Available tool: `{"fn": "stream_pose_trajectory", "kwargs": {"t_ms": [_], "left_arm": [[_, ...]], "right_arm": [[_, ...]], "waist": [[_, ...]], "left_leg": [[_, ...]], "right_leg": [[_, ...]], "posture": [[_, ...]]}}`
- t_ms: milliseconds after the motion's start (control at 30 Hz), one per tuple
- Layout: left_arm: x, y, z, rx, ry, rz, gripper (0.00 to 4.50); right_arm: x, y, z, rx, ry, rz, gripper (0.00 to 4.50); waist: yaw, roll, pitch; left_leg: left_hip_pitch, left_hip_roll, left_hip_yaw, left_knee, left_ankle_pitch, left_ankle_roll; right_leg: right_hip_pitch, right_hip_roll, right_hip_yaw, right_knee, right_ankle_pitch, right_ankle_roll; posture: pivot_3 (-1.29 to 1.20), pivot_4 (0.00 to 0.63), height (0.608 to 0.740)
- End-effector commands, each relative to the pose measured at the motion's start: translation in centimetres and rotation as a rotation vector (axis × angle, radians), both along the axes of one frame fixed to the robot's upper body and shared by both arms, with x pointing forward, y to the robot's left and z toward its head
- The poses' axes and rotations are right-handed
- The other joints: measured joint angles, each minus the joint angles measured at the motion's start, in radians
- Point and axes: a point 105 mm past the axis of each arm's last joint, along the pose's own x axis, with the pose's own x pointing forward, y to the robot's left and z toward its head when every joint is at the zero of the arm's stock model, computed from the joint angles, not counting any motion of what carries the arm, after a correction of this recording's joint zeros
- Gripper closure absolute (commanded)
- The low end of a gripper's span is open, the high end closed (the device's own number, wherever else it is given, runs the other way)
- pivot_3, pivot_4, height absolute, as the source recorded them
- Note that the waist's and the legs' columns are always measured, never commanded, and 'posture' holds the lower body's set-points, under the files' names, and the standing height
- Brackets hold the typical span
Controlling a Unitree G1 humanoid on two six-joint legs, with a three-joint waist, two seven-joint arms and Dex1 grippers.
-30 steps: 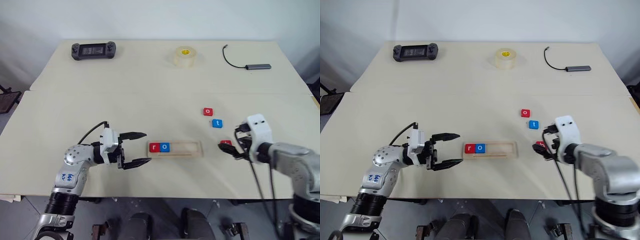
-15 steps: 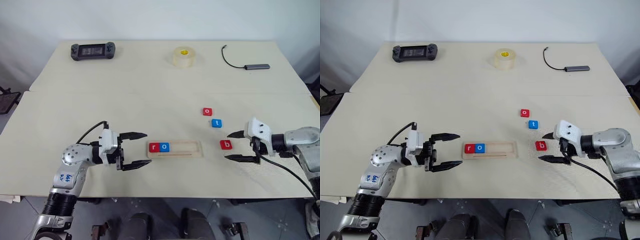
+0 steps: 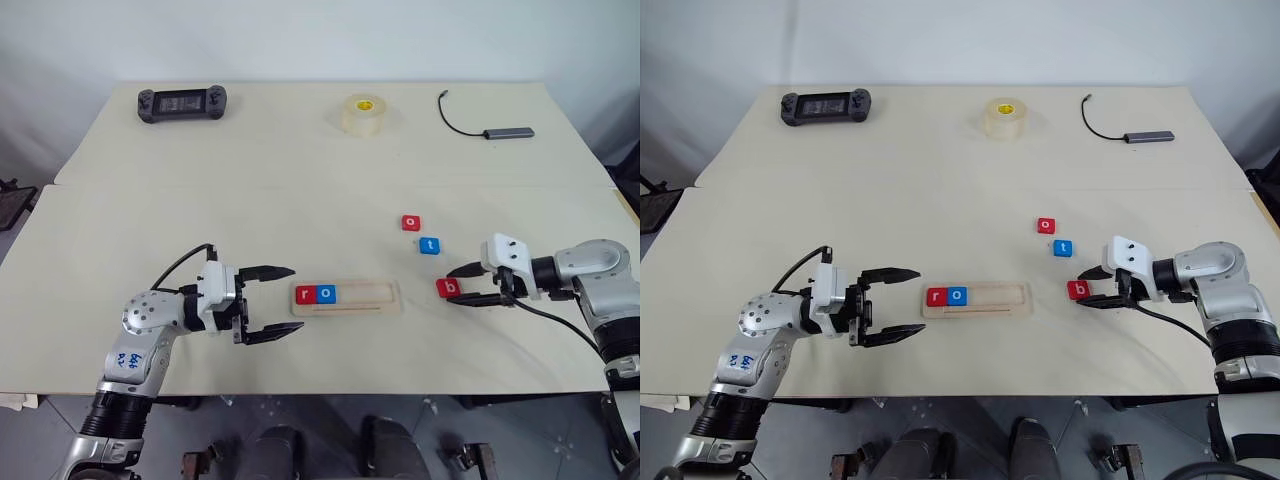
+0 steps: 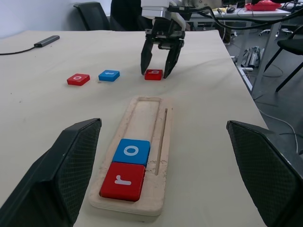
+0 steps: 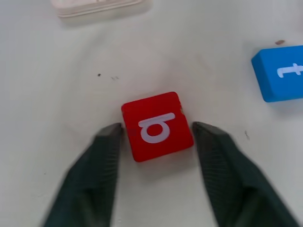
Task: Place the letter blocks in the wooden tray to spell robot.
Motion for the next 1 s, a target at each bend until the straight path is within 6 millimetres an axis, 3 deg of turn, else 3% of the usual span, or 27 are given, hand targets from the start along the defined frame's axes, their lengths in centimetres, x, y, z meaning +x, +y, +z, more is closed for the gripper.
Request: {"fn": "stream_pose_trajectory", "kwargs": {"t_ms": [33,167,267,367,533,1000], "left_arm": [[-0.2,0.3,0.6,0.004,-0.032,0.005,0.00],[-0.1,1.3,0.1,0.014,-0.021,0.047,0.00],[-0.1,2.0,-0.4,0.017,-0.010,0.086,0.00],[-0.4,2.3,-0.8,0.016,-0.002,0.112,0.00],[-1.0,2.2,-0.9,0.006,0.000,0.135,0.00],[-1.6,2.4,-0.9,-0.009,-0.002,0.193,0.00]], "right_arm": [[0.1,0.6,1.1,0.026,-0.028,0.048,3.04],[-0.3,3.5,3.5,0.014,-0.069,0.200,3.04],[-0.6,7.1,4.6,0.052,-0.052,0.279,3.04],[-0.9,10.4,4.2,0.042,-0.017,0.323,3.04],[-0.3,13.5,3.2,0.022,0.019,0.264,3.04],[-0.5,15.8,2.0,0.004,0.033,0.287,3.04]], "waist": [[0.000,0.000,0.000],[-0.003,0.002,0.001],[-0.002,0.002,0.001],[0.001,0.002,0.001],[0.014,0.002,0.001],[0.001,0.002,0.001]], "left_leg": [[0.000,0.000,0.000,0.000,0.000,0.000],[-0.001,0.000,0.000,0.000,0.000,0.000],[-0.001,0.002,0.000,-0.001,0.000,-0.001],[-0.001,0.002,-0.001,-0.001,-0.001,-0.002],[-0.003,-0.001,-0.003,-0.001,-0.001,-0.002],[-0.003,-0.001,-0.003,-0.002,-0.001,-0.002]], "right_leg": [[0.000,0.000,0.000,0.000,0.000,0.000],[-0.002,0.000,0.000,0.000,0.000,0.000],[-0.002,0.001,0.000,0.000,0.000,0.000],[-0.002,0.001,-0.001,0.000,0.000,-0.001],[-0.003,-0.001,-0.002,0.000,0.000,-0.001],[-0.003,0.000,-0.001,0.000,0.000,-0.001]], "posture": [[0.00,0.150,0.740],[0.00,0.150,0.740],[0.00,0.150,0.740],[0.00,0.150,0.740],[0.00,0.150,0.740],[0.00,0.150,0.740]]}}
